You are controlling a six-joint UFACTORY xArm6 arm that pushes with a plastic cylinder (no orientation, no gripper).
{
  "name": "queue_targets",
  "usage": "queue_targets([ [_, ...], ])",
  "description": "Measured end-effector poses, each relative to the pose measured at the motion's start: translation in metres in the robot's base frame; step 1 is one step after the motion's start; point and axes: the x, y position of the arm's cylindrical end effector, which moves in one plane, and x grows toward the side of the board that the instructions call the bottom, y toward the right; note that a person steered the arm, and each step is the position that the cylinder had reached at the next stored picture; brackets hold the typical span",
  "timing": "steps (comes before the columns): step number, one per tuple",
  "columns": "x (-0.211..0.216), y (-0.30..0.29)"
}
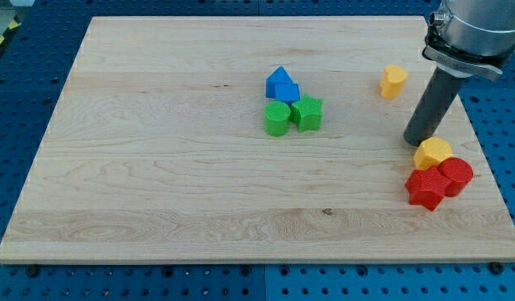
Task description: Move the yellow heart into the group of blocks at the bottom right side
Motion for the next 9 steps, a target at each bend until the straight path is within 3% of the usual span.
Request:
queue_targets([
  [1,-0.014,0.047],
  [2,-0.068,0.070],
  [3,-0.131,0.052],
  [4,-0.149,0.000],
  [6,-0.148,-0.004],
  [9,-0.093,-0.014],
])
